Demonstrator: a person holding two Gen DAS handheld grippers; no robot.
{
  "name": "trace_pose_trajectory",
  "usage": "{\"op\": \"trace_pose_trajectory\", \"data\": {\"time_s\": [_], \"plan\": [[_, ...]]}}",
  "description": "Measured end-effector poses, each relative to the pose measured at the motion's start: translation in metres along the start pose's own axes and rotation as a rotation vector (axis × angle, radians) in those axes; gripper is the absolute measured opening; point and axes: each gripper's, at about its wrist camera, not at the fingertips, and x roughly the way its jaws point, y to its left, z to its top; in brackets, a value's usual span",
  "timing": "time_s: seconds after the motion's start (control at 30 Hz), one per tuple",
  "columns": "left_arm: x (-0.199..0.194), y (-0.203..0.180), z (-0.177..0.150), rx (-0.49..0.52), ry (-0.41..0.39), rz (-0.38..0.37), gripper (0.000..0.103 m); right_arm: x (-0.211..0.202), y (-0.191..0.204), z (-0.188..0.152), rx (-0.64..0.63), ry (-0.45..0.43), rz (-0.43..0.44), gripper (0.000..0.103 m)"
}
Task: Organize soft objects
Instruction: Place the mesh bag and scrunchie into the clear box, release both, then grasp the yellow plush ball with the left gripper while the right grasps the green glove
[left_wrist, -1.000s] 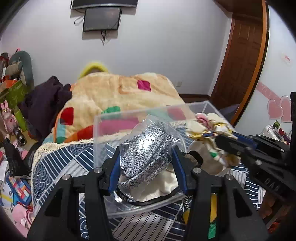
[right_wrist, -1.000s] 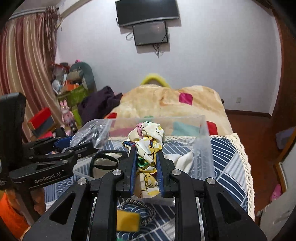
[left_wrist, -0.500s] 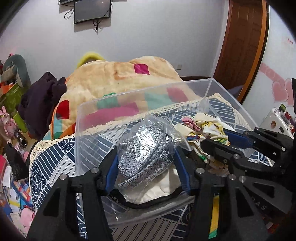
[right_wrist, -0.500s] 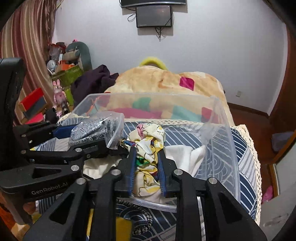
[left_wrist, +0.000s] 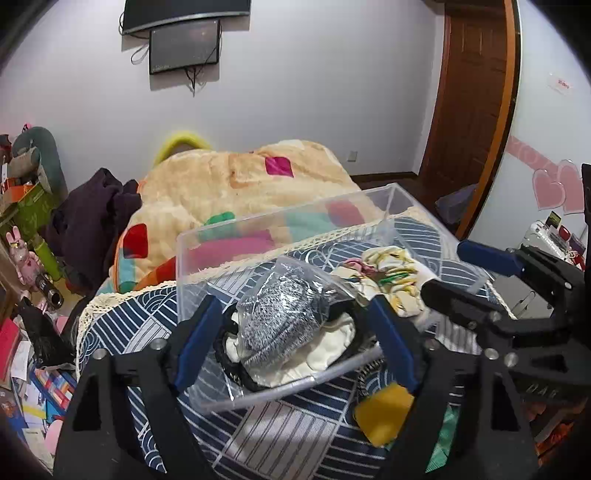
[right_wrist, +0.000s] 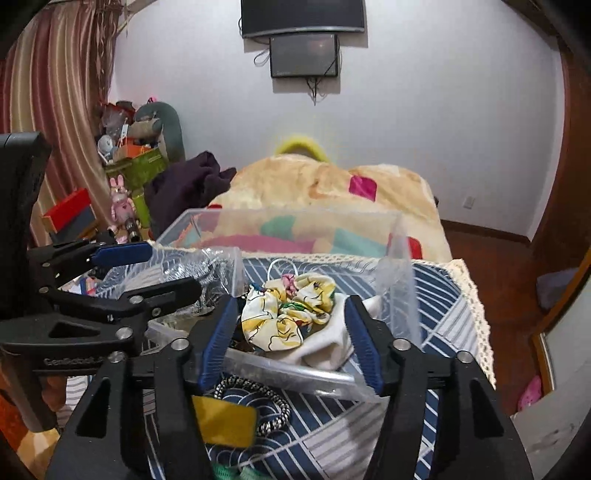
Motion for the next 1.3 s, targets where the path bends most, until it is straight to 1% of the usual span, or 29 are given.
{"op": "trace_pose_trajectory", "data": {"time_s": [0.07,0.17,0.3,0.43,0.63,0.83,0.93,1.03,1.07,1.1,1.13,1.17,1.2,1.23,1.27,1.3], "plan": [[-0.008,-0.002,-0.002,0.001,-0.009,-0.011,0.090,-0.007,-0.001,0.000,0.012,-0.019,0.001,0.067],[-0.023,-0.004,-0.010,0.004,-0.017,-0.017,0.096,-0.019,-0.003,-0.004,0.026,-0.034,0.011,0.067],[-0.036,-0.006,-0.025,-0.002,-0.007,-0.027,0.097,-0.027,-0.002,-0.016,0.026,-0.018,0.027,0.068],[-0.042,-0.005,-0.048,-0.011,0.039,-0.033,0.098,-0.030,0.006,-0.039,0.009,0.027,0.040,0.069],[-0.048,-0.007,-0.088,0.003,0.116,-0.005,0.098,-0.027,0.012,-0.074,0.016,0.108,0.073,0.069],[-0.049,-0.002,-0.126,-0.046,0.198,-0.025,0.098,-0.026,0.015,-0.095,0.047,0.166,0.106,0.069],[-0.048,0.000,-0.139,-0.063,0.221,-0.037,0.098,-0.023,0.018,-0.101,0.050,0.194,0.132,0.069],[-0.048,0.001,-0.147,-0.084,0.220,-0.045,0.097,-0.018,0.023,-0.109,0.045,0.221,0.147,0.069],[-0.049,0.002,-0.148,-0.091,0.217,-0.049,0.093,-0.016,0.024,-0.111,0.044,0.226,0.149,0.069],[-0.049,0.001,-0.149,-0.094,0.218,-0.054,0.085,-0.016,0.024,-0.112,0.040,0.223,0.143,0.069],[-0.048,0.000,-0.150,-0.094,0.223,-0.060,0.081,-0.019,0.026,-0.114,0.035,0.214,0.136,0.066],[-0.046,0.000,-0.150,-0.096,0.228,-0.068,0.077,-0.020,0.026,-0.114,0.030,0.212,0.136,0.058],[-0.045,0.000,-0.152,-0.104,0.231,-0.083,0.072,-0.022,0.026,-0.115,0.028,0.209,0.138,0.053],[-0.045,0.001,-0.153,-0.113,0.230,-0.086,0.069,-0.023,0.025,-0.114,0.030,0.206,0.146,0.043],[-0.043,0.001,-0.153,-0.119,0.231,-0.089,0.063,-0.024,0.024,-0.115,0.035,0.207,0.160,0.033],[-0.043,0.001,-0.154,-0.129,0.233,-0.096,0.056,-0.025,0.024,-0.115,0.040,0.205,0.168,0.030]]}}
